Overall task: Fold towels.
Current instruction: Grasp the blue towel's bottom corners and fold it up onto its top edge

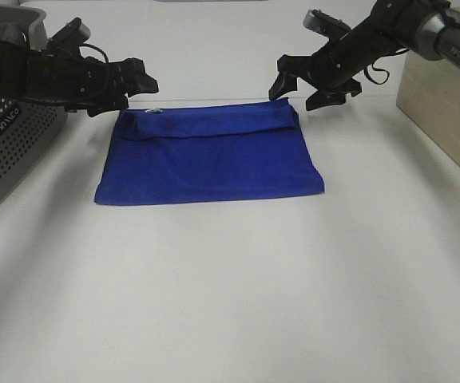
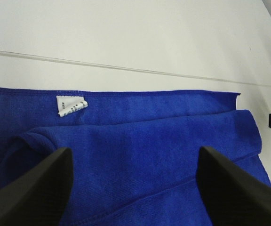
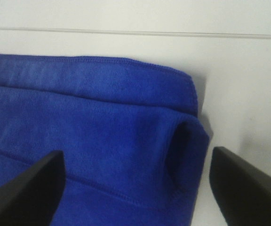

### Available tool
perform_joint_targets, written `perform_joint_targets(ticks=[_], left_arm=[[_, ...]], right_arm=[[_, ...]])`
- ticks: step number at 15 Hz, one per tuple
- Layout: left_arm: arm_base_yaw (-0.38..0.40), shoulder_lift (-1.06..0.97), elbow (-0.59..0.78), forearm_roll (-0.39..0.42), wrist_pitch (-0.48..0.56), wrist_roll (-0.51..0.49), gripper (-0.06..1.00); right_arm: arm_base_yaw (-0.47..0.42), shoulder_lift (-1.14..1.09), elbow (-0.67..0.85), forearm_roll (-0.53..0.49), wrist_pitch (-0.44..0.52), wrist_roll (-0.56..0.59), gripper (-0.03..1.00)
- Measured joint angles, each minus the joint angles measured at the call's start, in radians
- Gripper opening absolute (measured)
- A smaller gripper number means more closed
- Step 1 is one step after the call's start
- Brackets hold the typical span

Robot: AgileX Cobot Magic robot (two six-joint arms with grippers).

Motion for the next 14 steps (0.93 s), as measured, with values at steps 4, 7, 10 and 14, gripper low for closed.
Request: perform_joint_targets(ticks=[4, 7, 10, 14], left_arm=[[0.0, -0.046, 0.0, 0.265, 0.098, -0.108, 0.67], [0.0, -0.084, -0.002, 0.512, 0.214, -0.36, 0.64], [0.0, -0.092, 0.017, 0.721, 0.321, -0.623, 0.64], [0.0, -0.206, 0.244, 0.774, 0.229, -0.664, 0.64]], right_arm=[[0.0, -0.069, -0.002, -0.032, 0.174, 0.0, 0.85], [0.0, -0.07, -0.003, -0.035, 0.275, 0.049, 0.85], [0.0, -0.112, 0.063, -0.073, 0.275, 0.109, 0.84], [-0.005, -0.249, 0.312, -0.098, 0.283, 0.054, 0.83]])
